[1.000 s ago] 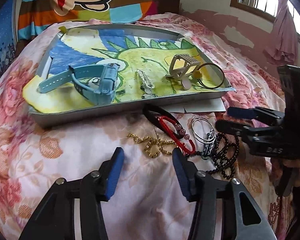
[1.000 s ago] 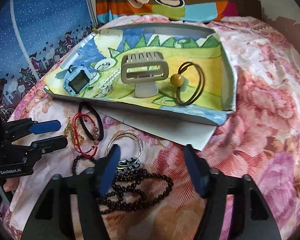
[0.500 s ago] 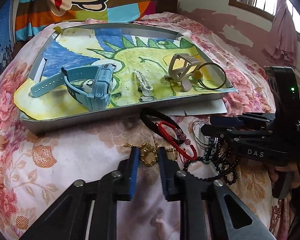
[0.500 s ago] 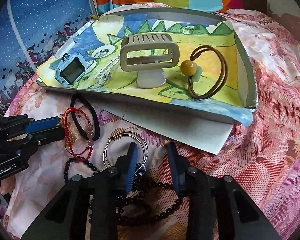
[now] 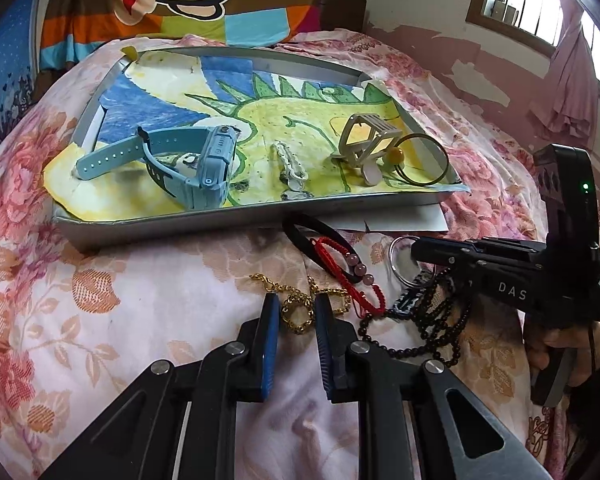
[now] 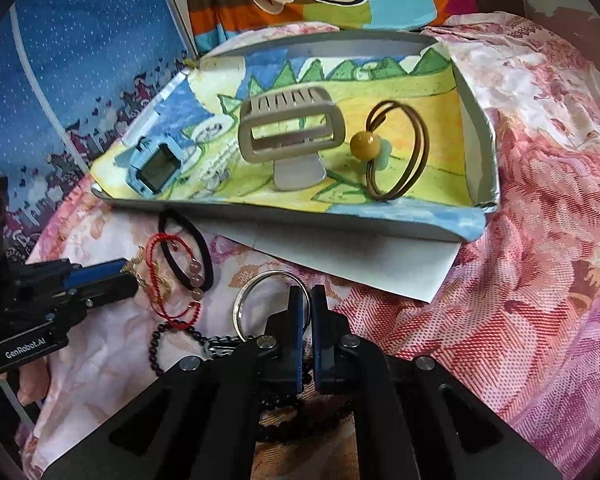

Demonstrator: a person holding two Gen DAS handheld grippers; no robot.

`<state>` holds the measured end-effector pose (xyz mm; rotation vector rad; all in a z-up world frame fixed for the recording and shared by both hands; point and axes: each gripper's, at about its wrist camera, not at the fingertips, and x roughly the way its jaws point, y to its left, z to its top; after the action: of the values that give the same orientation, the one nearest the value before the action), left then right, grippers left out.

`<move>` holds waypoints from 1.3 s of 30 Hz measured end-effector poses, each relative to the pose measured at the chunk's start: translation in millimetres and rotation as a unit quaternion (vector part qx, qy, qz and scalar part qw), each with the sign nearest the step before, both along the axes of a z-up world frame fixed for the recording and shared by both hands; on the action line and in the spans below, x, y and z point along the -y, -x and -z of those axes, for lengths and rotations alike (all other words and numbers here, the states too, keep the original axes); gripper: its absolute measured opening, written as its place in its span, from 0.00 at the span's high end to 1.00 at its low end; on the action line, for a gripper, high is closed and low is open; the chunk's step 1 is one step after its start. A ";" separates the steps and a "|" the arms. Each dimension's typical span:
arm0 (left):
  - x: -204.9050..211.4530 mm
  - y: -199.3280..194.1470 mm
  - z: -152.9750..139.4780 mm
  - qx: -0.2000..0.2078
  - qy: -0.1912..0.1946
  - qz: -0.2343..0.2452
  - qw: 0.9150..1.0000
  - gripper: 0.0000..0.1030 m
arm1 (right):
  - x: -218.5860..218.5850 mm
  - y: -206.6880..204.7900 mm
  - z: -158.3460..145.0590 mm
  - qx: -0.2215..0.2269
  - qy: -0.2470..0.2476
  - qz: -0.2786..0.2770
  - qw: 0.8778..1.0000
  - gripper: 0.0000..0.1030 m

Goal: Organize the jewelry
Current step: 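Grasp the gold chain with the left tool while the right tool grasps the silver ring, then lower the gold chain and silver ring into the tray and open both tools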

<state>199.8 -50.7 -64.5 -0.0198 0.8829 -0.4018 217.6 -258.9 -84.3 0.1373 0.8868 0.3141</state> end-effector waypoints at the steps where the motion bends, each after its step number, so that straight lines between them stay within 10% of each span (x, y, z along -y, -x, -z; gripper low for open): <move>1: 0.2 1.0 -1.3 0.000 0.003 0.001 1.000 0.84 | 0.5 1.1 -2.2 0.003 -0.002 0.000 1.000 0.97; 25: 11.3 -25.6 -85.1 0.097 0.052 -0.019 0.994 0.84 | 27.5 7.9 -79.8 0.147 -0.017 0.039 0.988 0.98; 39: 28.5 -80.7 -47.2 0.056 0.051 -0.046 0.996 0.84 | 35.3 -18.7 -50.7 0.119 -0.018 0.057 0.991 0.98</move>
<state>280.5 -79.3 -17.3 -0.1305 0.7475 -0.3573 236.3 -294.2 -33.6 0.1786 0.6336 0.2343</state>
